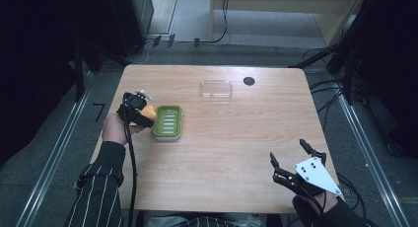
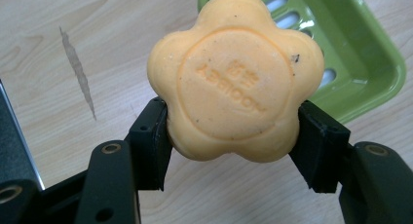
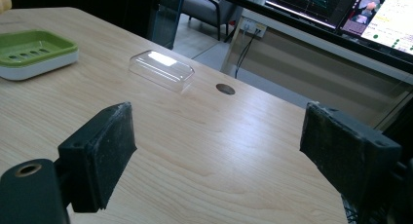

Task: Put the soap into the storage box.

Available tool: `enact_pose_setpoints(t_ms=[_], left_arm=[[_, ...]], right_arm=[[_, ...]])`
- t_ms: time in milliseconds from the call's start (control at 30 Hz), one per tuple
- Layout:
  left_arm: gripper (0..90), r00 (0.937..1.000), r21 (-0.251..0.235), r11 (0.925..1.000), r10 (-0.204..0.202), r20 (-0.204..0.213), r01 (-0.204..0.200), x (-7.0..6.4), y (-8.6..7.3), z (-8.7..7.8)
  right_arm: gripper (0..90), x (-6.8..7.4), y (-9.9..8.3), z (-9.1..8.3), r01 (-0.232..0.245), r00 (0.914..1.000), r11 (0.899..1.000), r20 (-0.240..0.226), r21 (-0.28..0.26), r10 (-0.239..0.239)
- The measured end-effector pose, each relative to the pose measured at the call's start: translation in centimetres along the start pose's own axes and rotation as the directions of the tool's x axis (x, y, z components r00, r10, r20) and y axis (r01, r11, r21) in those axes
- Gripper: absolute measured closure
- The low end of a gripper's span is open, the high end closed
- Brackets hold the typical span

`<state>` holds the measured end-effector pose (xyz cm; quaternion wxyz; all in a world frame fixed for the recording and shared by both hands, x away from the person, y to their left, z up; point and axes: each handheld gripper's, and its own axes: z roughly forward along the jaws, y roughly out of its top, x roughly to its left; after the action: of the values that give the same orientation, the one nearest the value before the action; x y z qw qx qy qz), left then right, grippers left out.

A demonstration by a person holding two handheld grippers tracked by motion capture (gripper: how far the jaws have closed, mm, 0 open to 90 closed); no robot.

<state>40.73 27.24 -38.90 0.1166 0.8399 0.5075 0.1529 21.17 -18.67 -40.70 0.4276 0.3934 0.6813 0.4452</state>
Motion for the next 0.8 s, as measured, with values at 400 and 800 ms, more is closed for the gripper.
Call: enact_pose_setpoints(t_ms=[400, 800], left_arm=[[39.6, 0.9999, -0.033, 0.9994, 0.007, 0.010, -0.007, -0.8, 0.8, 0.1], [39.6, 0.9985, -0.040, 0.9981, 0.048, 0.024, -0.047, -1.8, 1.9, 0.5]], right_arm=[[13.4, -0.1, 0.0, 0.0, -0.002, 1.0000, 1.000, 0.004, -0.004, 0.002], [13.4, 0.0, 0.0, 0.0, -0.001, 1.0000, 1.000, 0.001, -0.002, 0.001]])
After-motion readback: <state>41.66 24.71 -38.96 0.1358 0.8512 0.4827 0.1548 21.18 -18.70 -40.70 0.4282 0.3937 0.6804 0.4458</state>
